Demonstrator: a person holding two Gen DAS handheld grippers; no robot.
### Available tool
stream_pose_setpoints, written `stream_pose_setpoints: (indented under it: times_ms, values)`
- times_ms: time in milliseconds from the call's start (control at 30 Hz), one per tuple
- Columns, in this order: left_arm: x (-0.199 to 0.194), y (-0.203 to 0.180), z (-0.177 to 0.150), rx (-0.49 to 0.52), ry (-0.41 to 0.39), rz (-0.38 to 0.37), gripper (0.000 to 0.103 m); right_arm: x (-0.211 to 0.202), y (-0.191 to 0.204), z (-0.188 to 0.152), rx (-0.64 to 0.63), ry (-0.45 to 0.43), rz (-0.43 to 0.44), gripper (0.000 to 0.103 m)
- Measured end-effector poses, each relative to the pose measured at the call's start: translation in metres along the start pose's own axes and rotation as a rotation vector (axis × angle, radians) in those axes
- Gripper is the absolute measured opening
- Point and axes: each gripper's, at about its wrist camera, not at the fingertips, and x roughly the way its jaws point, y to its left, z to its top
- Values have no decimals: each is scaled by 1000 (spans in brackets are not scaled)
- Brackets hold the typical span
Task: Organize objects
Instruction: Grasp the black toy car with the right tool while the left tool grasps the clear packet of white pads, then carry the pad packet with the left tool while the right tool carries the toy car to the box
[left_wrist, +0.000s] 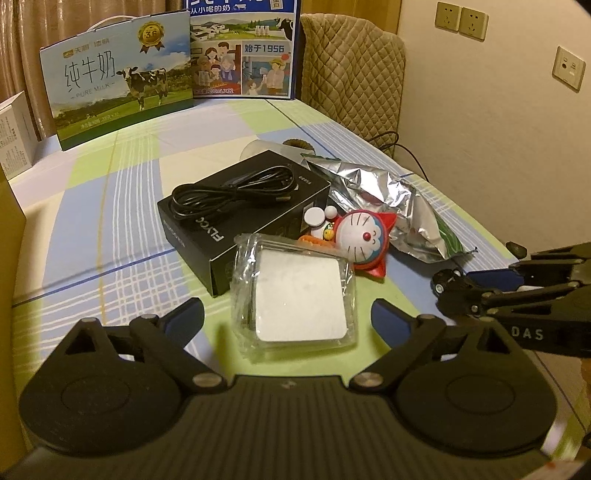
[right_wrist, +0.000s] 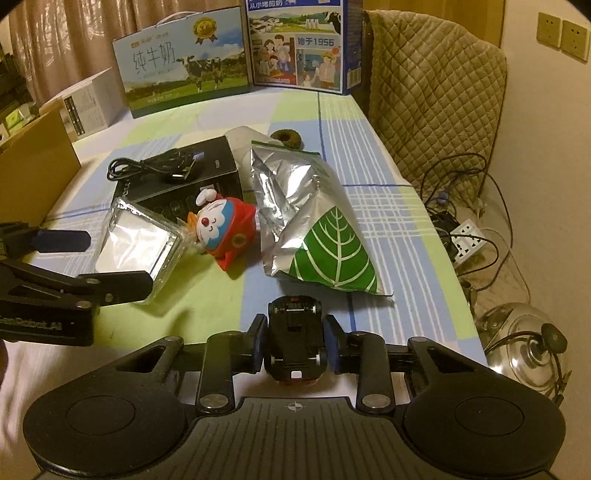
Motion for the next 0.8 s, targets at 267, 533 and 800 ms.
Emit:
stream_pose_setpoints:
  times_ms: [267,533,800]
  values:
    - [11,-10,4,57,-16,22,88,-9,-4,3,26,-21,-5,29]
    - [22,-22,-1,141,-12,85,73,-8,-5,1,34,-15,-4,29]
    - [10,-9,-2,62,26,63,62,-10,-7,-2,40,-4,2,29]
